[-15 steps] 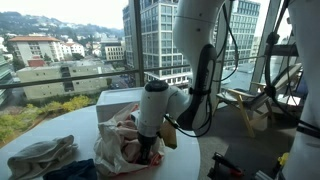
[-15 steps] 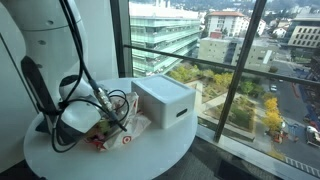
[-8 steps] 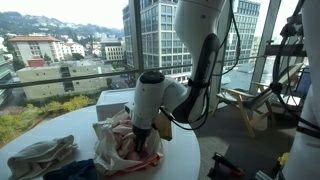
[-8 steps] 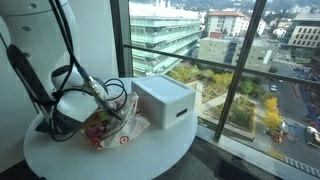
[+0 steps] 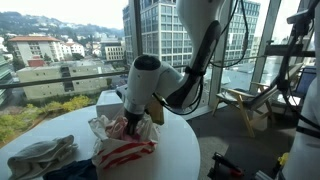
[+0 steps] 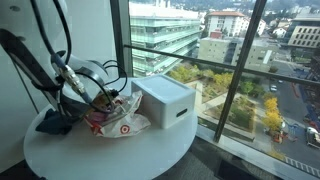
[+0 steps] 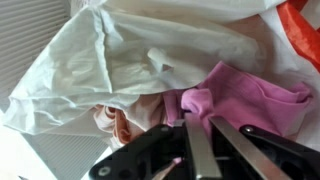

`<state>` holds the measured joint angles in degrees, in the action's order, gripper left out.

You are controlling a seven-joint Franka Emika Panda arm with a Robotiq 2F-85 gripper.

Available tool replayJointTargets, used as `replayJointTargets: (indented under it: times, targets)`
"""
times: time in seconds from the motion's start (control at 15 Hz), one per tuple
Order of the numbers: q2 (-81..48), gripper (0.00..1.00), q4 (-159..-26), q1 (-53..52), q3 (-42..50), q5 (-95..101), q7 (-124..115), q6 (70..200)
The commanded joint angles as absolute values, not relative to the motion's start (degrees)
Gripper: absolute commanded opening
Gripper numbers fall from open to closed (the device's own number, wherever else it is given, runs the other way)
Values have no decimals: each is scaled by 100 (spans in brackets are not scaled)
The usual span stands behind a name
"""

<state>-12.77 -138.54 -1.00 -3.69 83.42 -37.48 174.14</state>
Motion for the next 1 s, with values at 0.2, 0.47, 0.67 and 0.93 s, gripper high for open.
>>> replayJointTargets:
  times: [0.2, 0.47, 0.67, 0.93]
  targets:
    - [-1820, 2, -13017, -111, -363, 9416, -4119, 17641]
    - [-2506, 2, -12648, -49, -376, 9623, -3896, 17926]
    - [-2979, 2, -12427, -66, -375, 9674, -3682, 17930]
    - [-3243, 32, -12468, -120, -354, 9408, -3257, 17722]
